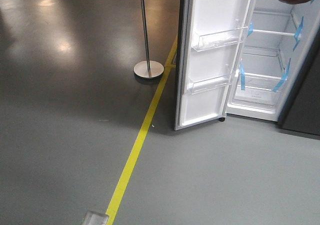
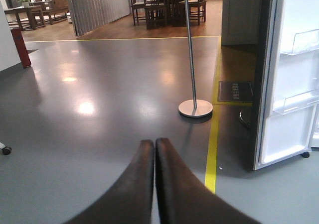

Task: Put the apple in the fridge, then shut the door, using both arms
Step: 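Approach the refrigerator door shelves with the apple held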

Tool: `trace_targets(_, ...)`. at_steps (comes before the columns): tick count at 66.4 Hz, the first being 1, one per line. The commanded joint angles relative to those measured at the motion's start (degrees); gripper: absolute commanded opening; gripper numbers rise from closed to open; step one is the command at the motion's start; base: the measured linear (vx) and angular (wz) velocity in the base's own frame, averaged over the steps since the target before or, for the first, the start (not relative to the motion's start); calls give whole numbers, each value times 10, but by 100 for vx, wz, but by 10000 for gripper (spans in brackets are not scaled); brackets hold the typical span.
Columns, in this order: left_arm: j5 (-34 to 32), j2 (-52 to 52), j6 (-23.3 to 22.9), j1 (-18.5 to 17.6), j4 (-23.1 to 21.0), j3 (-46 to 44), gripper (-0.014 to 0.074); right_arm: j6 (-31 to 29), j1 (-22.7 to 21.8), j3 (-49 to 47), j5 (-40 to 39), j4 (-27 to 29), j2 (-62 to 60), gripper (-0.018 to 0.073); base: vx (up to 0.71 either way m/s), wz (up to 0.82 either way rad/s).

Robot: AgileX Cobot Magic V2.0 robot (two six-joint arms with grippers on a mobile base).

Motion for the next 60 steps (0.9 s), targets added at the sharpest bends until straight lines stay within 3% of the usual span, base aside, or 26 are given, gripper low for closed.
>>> trace_targets(1,-44,-9,-1,-1,-5,8,-8,-4,0,-19,-40,19,-15,141,6,0)
trace_targets(60,-44,-9,-1,-1,-5,8,-8,-4,0,-19,-40,19,-15,141,8,-2)
